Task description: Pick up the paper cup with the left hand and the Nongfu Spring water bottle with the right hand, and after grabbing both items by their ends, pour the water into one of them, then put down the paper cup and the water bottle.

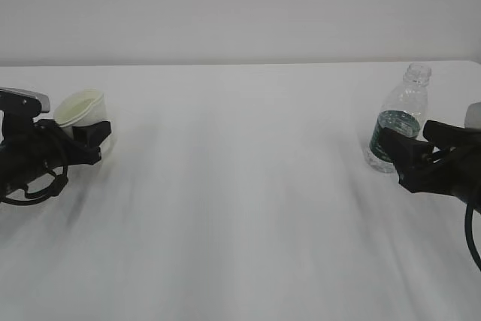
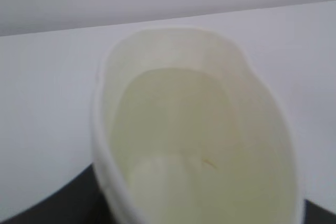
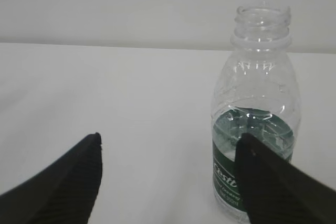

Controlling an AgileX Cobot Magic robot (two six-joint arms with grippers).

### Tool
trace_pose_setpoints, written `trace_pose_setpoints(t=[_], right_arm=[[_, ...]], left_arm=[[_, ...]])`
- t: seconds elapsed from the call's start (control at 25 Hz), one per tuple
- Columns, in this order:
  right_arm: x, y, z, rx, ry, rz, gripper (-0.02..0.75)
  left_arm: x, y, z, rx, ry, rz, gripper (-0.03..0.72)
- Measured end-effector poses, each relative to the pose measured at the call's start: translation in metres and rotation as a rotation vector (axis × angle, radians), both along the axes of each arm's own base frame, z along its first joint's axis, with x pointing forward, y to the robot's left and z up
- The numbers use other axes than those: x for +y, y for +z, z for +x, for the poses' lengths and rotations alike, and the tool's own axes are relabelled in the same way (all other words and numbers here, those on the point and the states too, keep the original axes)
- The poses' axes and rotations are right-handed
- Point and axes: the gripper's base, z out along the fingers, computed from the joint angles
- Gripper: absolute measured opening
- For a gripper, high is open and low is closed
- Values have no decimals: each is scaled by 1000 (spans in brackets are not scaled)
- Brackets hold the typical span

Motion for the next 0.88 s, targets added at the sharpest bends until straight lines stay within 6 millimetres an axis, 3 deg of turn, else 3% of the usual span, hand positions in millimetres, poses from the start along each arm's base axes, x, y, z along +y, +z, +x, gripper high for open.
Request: trace_pose_setpoints(t=[0.88], right_arm=[[0, 0, 0, 0, 2, -1, 588]], left_arm=[[-2, -10, -18, 65, -19, 2, 367]])
